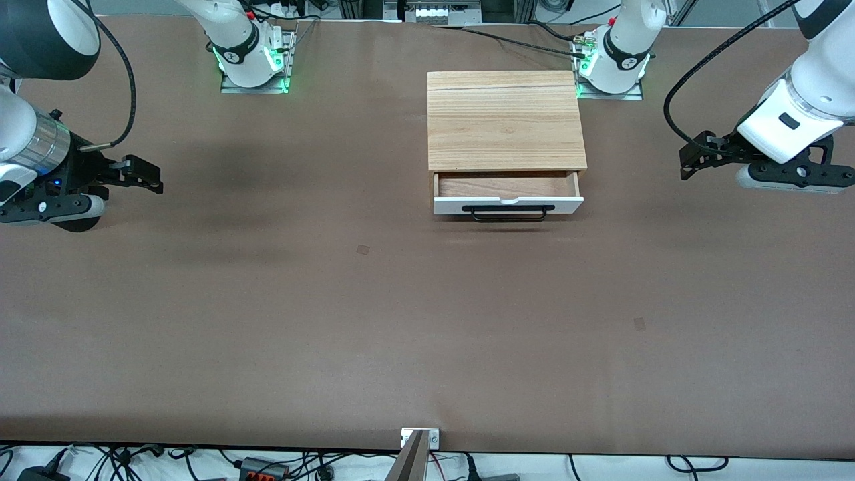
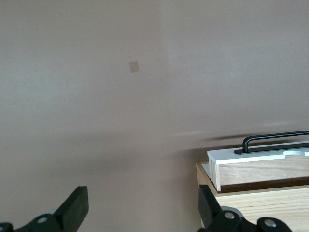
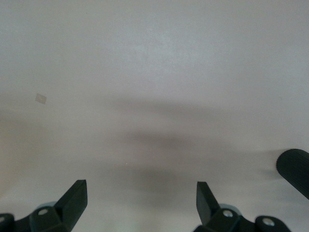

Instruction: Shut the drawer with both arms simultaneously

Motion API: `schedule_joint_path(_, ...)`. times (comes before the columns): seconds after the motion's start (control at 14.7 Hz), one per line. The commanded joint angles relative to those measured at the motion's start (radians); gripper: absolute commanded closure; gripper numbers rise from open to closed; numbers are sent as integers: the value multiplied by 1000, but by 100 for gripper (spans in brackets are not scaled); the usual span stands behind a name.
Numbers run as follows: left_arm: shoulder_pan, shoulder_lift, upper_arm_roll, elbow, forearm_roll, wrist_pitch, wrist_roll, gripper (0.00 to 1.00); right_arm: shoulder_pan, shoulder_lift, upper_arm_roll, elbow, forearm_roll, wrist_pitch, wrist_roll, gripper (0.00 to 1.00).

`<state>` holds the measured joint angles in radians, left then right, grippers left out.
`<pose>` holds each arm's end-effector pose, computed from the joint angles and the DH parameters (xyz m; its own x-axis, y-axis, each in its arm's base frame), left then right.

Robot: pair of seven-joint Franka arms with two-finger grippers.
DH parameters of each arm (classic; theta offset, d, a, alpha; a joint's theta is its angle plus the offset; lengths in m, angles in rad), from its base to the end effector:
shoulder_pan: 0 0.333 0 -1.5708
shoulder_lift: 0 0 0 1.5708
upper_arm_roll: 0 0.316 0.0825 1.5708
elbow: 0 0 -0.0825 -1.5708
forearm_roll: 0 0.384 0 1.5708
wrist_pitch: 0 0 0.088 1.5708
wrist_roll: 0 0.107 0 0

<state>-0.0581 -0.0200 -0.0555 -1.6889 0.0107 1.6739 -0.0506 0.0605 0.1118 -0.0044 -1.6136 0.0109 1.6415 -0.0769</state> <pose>0.5515 -0.0621 0.5885 0.9979 -0.0641 0.0056 -0.0640 -0.9979 -0.0115 0.5871 0.0342 0.5462 0.9878 0.1316 -0.0828 0.1307 -0.9913 -0.0167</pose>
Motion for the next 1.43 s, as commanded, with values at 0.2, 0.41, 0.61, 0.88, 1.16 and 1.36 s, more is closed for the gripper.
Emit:
schedule_joint_path(0.2, 0, 14, -3, 34, 6, -25, 9, 0, -2, 9, 1, 21, 11, -6, 12, 0)
schedule_joint_path(0.41, 0, 15, -3, 34, 8, -26, 9, 0, -4, 9, 1, 21, 11, -6, 12, 0)
schedule_joint_path(0.61, 0, 21, -3, 34, 3, -56, 6, 0, -2, 9, 1, 21, 9, -6, 11, 0)
schedule_joint_path(0.88, -5, 54, -3, 67, -11, -112, 3, 0, 1, 11, 1, 21, 7, -2, 11, 0)
schedule_joint_path(1.16, -5, 110, -3, 141, -12, -201, 47, 0, 68, 63, 1, 21, 12, 30, 26, 0)
schedule_joint_path(1.36, 7, 159, -3, 130, -125, -183, 49, 0, 102, 103, 1, 27, 14, 92, 28, 0)
